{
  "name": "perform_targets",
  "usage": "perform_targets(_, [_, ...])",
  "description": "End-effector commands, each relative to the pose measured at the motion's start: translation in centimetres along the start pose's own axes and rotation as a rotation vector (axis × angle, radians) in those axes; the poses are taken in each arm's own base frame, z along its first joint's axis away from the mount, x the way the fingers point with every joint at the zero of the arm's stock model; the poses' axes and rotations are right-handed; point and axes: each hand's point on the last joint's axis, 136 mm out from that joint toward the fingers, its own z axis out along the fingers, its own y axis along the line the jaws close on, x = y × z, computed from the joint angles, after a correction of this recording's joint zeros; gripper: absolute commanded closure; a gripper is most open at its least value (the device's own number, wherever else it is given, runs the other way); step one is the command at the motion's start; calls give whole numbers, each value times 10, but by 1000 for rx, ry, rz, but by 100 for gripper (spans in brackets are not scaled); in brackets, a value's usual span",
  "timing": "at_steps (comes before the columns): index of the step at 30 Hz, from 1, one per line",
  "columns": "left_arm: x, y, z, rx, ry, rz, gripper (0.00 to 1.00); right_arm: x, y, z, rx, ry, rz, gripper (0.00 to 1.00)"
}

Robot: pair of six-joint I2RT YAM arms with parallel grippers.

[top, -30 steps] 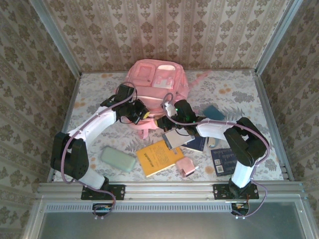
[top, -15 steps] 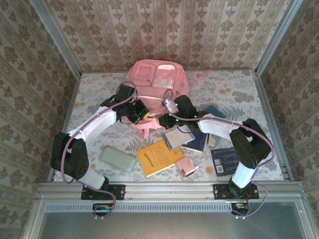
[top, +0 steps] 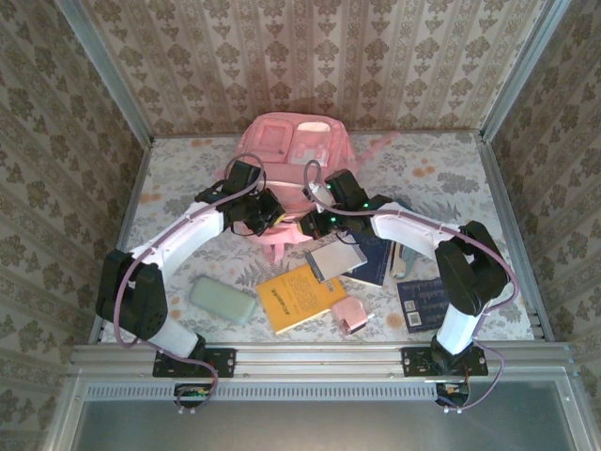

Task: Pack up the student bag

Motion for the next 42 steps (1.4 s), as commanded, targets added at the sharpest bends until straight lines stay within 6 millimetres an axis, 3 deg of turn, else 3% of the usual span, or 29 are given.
perform_targets(1, [0,-16,-11,25,-18,40,100,-7,15,3,-27,8,-28,100])
perform_targets(3, [1,-15,-11,23,-18,41,100,-7,11,4,-11,6,-21,100])
perform_targets(5, [2,-13,-12,18,-16,43,100,-6,-6,3,58,5,-1,100])
perform_targets(11, [3,1,-19,-9,-33,57,100,21,-106,-14,435,80,118,100])
perform_targets(13, [3,5,-19,-9,-33,54,100,26,-121,-18,475,81,146,100])
perform_targets(16, [5,7,-16,-12,-22,51,100,18,-104,-14,362,11,157,100])
perform_targets(20, [7,6,-7,-16,2,67,100,-7,-47,-11,107,-98,83,100])
perform_targets(24, [8,15,-11,-79,14,150,77,-16,-14,-23,22,-129,66,100])
perform_targets(28, [18,25,-30,-59,12,219,60,9,-7,-24,66,-72,17,100])
perform_targets(32, [22,51,-49,-40,-57,246,39,45,-17,-14,144,-48,20,100])
perform_targets(35, [24,73,-38,-34,-56,241,19,65,-28,-4,191,-20,43,100])
perform_targets(38, [27,85,-18,-44,-24,236,16,74,-30,8,166,8,77,100])
perform_targets(42, [22,91,3,-52,-15,210,19,65,-13,15,68,-24,90,100])
